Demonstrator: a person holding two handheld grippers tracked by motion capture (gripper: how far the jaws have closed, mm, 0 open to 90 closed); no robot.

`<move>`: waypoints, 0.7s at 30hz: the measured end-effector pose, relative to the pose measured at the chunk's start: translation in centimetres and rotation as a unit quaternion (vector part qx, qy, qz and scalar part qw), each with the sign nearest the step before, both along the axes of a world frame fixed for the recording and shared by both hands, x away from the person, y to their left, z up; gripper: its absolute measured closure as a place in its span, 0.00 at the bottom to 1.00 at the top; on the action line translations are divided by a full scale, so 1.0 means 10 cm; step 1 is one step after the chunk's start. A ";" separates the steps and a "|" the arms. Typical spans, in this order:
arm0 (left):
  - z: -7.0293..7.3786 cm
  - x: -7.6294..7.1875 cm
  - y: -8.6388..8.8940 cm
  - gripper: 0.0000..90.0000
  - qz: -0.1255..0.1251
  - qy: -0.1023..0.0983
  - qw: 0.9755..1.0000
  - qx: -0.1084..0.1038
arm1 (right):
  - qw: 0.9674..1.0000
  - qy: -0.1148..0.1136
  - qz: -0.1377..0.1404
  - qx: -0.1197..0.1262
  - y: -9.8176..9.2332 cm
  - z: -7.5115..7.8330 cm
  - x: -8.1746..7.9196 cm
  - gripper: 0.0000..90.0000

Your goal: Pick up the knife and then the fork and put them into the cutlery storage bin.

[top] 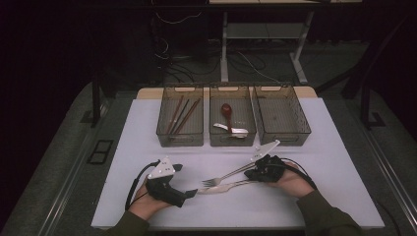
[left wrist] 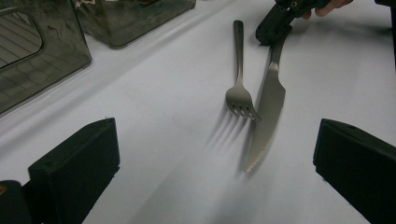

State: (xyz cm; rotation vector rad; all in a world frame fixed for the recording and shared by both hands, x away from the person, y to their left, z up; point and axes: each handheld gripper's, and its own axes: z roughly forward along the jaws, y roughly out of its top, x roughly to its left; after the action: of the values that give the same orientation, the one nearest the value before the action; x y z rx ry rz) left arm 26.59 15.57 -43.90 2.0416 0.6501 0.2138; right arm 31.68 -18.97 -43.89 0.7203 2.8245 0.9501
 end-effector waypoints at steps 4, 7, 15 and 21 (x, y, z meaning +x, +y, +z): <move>0.00 0.00 0.00 0.00 0.000 0.001 1.000 0.000 | 1.000 0.003 0.015 -0.002 -0.02 0.00 -0.04 0.99; 0.00 0.00 -0.01 0.00 0.000 0.001 1.000 -0.001 | 1.000 0.008 0.030 -0.001 -0.05 0.00 -0.08 0.99; 0.00 0.00 -0.01 0.00 0.000 0.000 1.000 -0.003 | 0.998 0.017 0.067 -0.002 -0.07 0.01 -0.18 0.99; 0.00 0.00 -0.01 0.00 0.000 0.000 1.000 -0.003 | 0.996 0.022 0.082 -0.007 -0.08 0.02 -0.28 0.99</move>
State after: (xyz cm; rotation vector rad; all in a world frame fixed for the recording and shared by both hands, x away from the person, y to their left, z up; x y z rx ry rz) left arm 26.59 15.47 -43.93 2.0356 0.6504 0.2112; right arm 28.89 -19.74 -43.74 0.5204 2.9642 0.9459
